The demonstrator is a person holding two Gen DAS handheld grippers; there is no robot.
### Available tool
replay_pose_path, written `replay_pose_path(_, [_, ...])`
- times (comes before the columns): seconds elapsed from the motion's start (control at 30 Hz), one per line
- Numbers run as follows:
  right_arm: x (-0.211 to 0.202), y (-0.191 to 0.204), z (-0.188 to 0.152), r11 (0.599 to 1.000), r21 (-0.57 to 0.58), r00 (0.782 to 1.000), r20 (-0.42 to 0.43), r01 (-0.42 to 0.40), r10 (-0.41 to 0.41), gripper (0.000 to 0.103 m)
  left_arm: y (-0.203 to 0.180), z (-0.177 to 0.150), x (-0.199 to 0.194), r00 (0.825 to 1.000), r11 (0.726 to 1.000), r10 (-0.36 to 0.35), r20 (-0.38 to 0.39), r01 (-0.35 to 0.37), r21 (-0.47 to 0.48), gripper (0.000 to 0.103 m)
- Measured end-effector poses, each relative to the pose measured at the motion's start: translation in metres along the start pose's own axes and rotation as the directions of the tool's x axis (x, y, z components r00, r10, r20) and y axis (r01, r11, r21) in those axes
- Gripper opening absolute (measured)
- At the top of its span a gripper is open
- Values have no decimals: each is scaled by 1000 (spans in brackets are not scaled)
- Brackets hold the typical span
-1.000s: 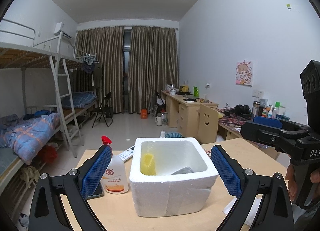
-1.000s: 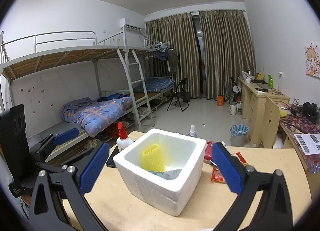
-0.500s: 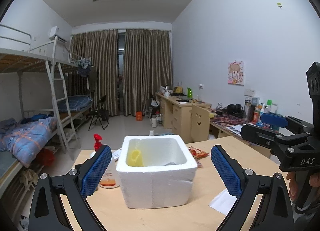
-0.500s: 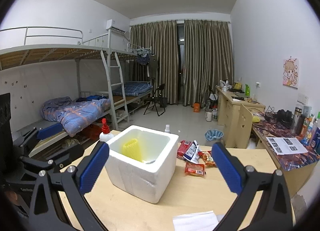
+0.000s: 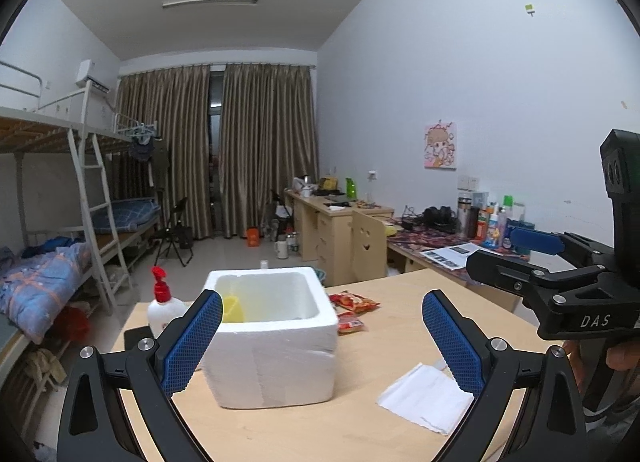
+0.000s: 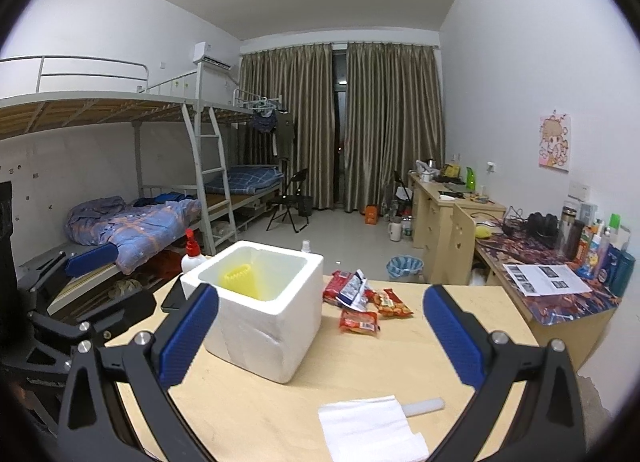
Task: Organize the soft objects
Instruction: 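Withdraw both tools from the foam box back toward the white cloth, then move both open tools toward the white cloth on the table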
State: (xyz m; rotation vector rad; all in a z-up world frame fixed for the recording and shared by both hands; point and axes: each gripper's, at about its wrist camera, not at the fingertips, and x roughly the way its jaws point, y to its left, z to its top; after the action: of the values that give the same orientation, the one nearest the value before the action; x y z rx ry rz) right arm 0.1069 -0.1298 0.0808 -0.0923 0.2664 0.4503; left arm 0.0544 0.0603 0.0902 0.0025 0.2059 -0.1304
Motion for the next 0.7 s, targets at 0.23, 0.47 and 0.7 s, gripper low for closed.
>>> replay_pose_path(0.23, [-17, -13, -16, 999, 22, 999, 22, 26, -27, 103, -16, -14, -7, 999, 999, -36, 21, 37, -2, 103])
replay_pose_path(0.47, [-28, -27, -37, 996, 57, 997, 23, 67, -69, 103, -29, -31, -2, 996, 996, -88, 8, 88, -11, 103])
replay_pose_path(0.7, [-31, -44, -60, 993, 95, 997, 11, 71, -72, 103, -37, -53, 9, 990, 989, -144, -12, 143, -47, 103])
